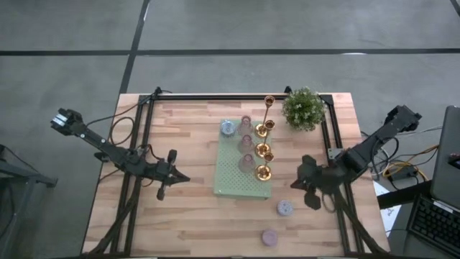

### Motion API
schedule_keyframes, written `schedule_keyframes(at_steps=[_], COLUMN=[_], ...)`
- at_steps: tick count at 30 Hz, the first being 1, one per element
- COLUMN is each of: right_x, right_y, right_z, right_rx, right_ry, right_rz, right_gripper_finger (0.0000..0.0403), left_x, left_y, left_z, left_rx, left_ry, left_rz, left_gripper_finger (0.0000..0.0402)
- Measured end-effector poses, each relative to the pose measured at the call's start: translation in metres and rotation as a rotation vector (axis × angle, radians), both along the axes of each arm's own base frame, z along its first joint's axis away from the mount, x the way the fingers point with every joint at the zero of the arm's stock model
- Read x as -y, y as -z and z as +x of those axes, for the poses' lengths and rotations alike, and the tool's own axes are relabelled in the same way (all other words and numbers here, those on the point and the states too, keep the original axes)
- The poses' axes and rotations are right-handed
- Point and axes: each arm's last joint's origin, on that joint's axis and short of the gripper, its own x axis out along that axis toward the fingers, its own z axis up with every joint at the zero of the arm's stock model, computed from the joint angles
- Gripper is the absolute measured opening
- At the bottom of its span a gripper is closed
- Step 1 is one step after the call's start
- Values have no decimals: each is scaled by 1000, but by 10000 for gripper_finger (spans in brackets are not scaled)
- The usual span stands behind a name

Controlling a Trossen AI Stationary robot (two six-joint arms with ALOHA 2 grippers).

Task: Pick & Place candle stick holders
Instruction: Put the purple patterned scented candle on the shelf aligned with the other blue patterned scented candle

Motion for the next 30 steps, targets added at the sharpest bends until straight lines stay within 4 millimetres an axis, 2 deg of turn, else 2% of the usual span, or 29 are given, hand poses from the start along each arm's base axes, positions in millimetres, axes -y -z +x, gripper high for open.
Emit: schedule_keyframes(at_steps=[8,17,23,30], right_x=[-47,-96,-130,-150], right_y=[1,13,19,32], right_z=[21,58,88,109], right_rx=[-218,-315,-345,-368], right_ry=[-24,-100,-210,-261], right_rz=[-31,-27,-50,-86], right_gripper_finger=[9,12,64,150], left_x=[-1,-1,-1,-1], left_y=[5,5,5,5], left_z=[-2,-2,-1,-1], left_rx=[-16,-17,-19,-17], left_ry=[-3,-4,-5,-5], left_rz=[-27,-36,-47,-50], left_gripper_finger=[16,16,16,16])
